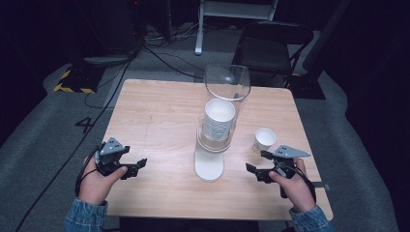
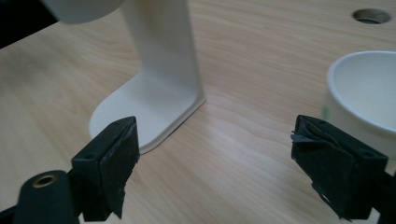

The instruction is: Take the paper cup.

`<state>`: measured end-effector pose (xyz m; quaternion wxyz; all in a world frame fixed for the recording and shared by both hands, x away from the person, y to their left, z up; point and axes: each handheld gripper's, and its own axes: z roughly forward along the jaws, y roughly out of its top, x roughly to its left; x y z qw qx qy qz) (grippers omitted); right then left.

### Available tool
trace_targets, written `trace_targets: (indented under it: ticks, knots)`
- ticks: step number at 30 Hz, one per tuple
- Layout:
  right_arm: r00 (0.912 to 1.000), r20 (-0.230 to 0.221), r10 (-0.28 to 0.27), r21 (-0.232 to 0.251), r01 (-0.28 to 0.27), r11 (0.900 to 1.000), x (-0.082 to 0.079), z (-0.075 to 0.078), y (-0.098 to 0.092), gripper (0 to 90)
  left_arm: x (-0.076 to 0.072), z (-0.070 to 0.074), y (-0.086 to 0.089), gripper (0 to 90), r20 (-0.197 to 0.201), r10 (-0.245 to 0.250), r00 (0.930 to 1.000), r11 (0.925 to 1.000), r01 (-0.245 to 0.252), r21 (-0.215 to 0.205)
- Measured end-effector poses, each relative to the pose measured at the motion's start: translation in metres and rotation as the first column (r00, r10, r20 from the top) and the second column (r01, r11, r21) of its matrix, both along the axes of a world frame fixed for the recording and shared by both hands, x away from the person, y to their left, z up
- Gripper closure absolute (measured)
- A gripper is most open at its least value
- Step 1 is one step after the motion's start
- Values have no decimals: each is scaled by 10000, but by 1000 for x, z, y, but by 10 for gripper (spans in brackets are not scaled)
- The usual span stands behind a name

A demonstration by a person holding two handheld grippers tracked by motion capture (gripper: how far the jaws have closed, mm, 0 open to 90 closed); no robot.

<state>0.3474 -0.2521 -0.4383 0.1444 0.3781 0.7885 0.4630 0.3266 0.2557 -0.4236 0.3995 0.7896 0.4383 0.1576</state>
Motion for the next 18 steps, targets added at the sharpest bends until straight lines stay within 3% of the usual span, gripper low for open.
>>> trace_targets:
  ticks: [2,5,9,14,18]
  knots:
    - [9979,-76,645,-227,-646,9977,-5,-2,9,158,0,0,-1,188,-6,-100,9999,9999,100,-47]
    - [9937,-290,1085,-115,-1088,9940,-6,-6,14,158,1,0,-2,184,91,-290,9995,9995,290,90]
    - [9828,-576,1752,-527,-1783,9826,-5,-17,20,159,2,-1,-4,179,-34,-340,9994,9994,341,43]
    - [9755,-696,2087,-997,-2150,9715,-5,-30,29,159,2,-3,-5,158,-93,-606,9981,9981,607,42]
    - [9782,-576,1994,-1121,-2048,9724,-1,-41,34,162,2,-4,-7,158,-113,-746,9971,9972,747,50]
